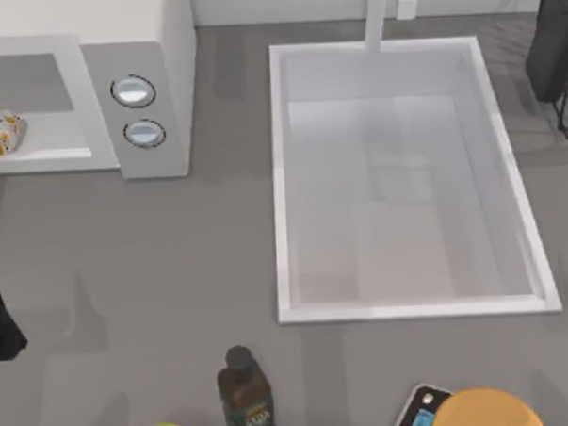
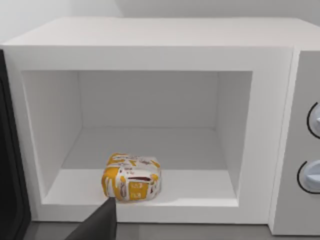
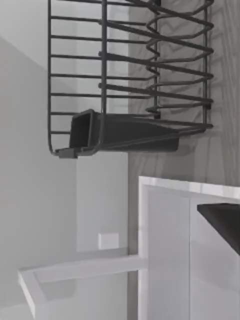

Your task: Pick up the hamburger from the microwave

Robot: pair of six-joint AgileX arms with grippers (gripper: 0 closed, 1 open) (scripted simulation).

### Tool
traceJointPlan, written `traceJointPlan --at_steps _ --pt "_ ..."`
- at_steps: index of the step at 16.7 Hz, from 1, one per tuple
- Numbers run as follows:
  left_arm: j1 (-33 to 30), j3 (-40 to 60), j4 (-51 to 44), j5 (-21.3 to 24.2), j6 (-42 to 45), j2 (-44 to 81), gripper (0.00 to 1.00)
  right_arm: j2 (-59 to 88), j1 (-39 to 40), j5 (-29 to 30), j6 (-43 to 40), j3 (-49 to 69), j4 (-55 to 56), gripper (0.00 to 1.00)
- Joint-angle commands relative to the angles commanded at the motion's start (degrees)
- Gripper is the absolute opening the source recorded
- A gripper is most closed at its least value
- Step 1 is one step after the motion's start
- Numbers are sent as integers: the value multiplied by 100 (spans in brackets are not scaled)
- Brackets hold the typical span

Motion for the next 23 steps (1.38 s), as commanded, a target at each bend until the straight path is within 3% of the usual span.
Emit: traceJointPlan --at_steps 6,10,15,23 --pt "16 80 106 19 7 173 100 0 0 0 0 0 0 100" --pt "107 544 718 126 49 1241 100 0 0 0 0 0 0 100" --pt "300 1529 2019 354 139 3797 100 0 0 0 0 0 0 100" --pt "672 3426 4522 793 312 9089 100 0 0 0 0 0 0 100"
